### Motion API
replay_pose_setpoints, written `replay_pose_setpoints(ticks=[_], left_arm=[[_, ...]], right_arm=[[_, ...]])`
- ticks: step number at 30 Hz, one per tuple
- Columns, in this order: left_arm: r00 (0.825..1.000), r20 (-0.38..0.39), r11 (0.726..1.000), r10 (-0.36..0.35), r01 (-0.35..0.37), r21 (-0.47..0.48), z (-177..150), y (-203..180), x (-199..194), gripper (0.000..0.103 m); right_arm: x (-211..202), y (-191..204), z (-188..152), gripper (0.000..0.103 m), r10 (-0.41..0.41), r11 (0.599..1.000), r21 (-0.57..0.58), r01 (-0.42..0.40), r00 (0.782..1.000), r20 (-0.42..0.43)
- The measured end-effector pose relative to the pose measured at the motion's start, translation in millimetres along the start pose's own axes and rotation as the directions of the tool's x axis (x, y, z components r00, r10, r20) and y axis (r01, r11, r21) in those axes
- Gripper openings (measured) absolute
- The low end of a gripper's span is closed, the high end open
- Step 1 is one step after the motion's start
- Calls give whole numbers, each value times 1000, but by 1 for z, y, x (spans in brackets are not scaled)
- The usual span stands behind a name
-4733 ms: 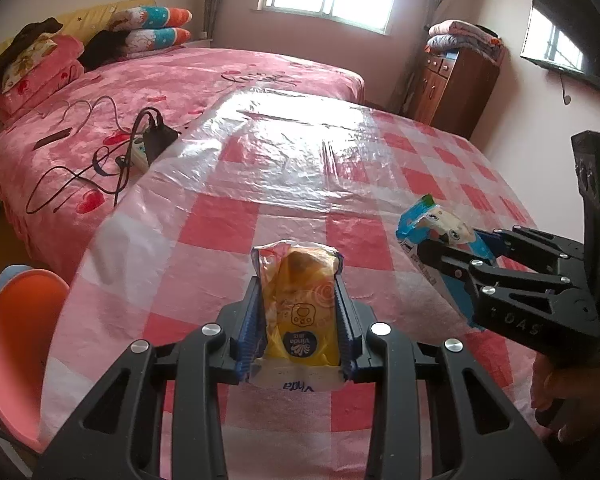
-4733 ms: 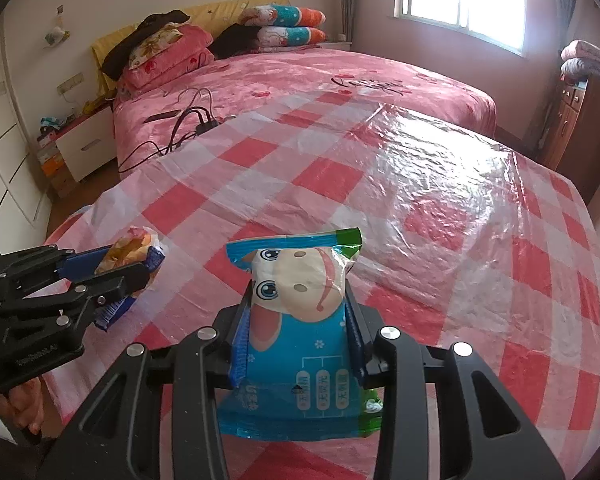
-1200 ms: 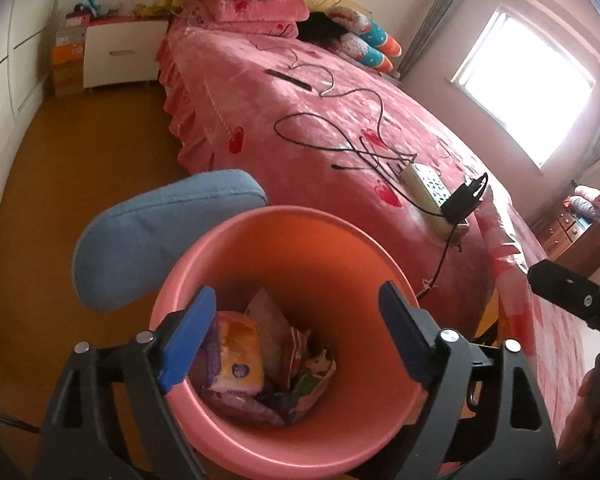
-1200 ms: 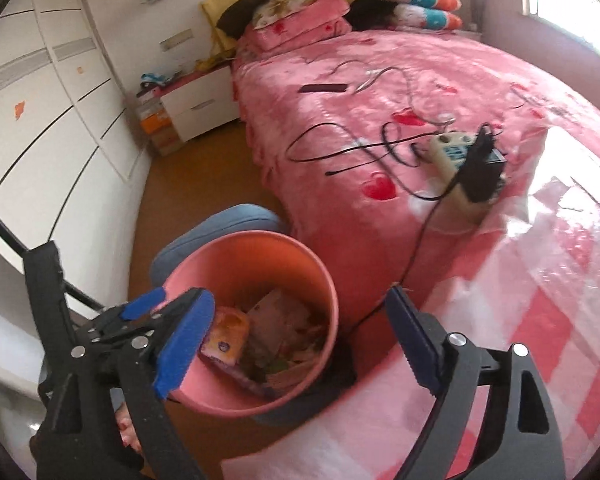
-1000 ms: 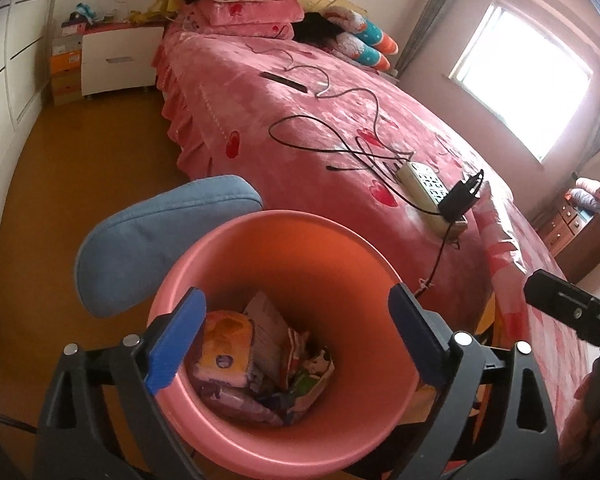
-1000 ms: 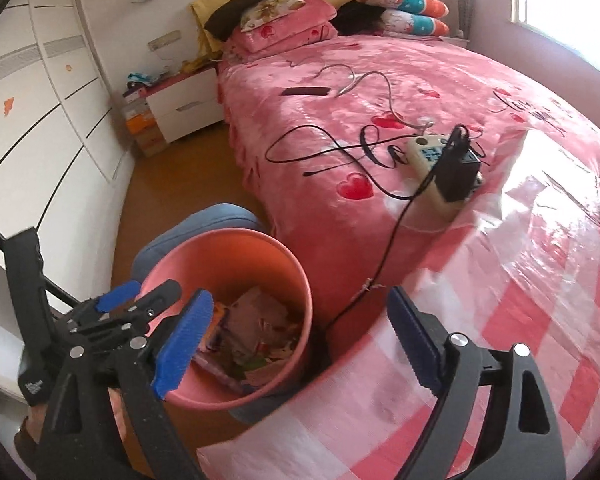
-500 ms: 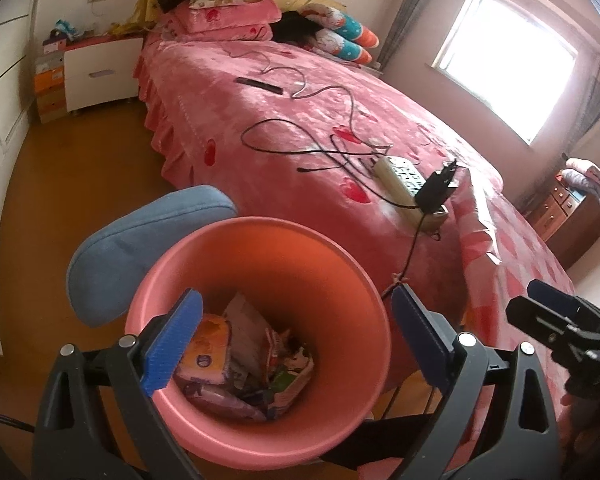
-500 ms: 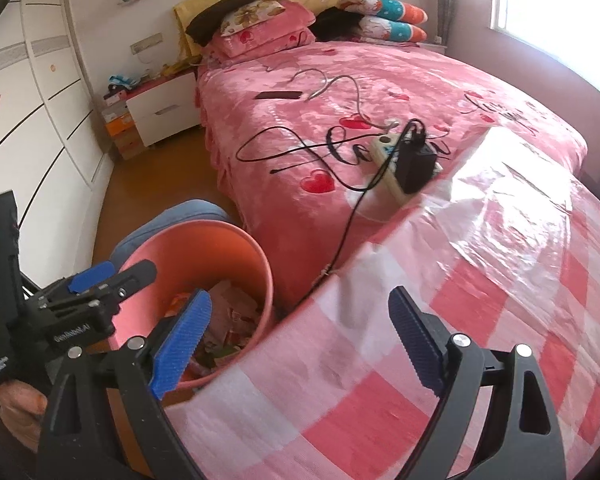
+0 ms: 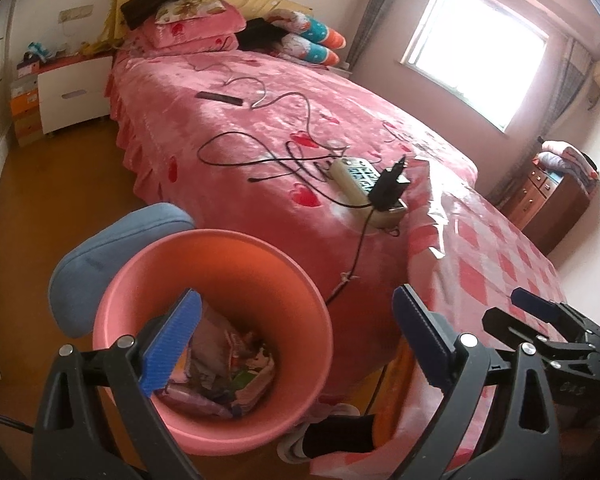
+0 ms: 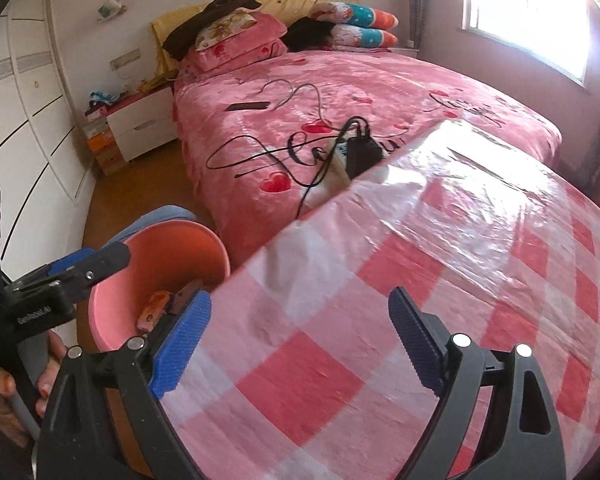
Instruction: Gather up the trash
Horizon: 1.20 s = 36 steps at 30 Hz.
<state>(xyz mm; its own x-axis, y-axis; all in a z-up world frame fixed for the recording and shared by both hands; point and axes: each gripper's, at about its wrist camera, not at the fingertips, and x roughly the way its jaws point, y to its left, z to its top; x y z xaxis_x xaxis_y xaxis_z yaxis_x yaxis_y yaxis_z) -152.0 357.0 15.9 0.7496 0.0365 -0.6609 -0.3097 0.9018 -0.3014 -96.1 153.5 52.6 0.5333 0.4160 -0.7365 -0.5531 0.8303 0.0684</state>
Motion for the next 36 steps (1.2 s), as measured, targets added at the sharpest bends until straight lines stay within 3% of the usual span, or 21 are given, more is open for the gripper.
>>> replay_pose_setpoints(ticks=[17,36], left_arm=[[999,8,992,-49,48,118,-7,-76,-12,97],[993,-32,965,-111,115,234,-26,-162,-9,97]], right_arm=[[-32,-58,-30,89,-61,995,83,58,998,33],[-70,-122,-58,89,-168,974,166,153,983,77]])
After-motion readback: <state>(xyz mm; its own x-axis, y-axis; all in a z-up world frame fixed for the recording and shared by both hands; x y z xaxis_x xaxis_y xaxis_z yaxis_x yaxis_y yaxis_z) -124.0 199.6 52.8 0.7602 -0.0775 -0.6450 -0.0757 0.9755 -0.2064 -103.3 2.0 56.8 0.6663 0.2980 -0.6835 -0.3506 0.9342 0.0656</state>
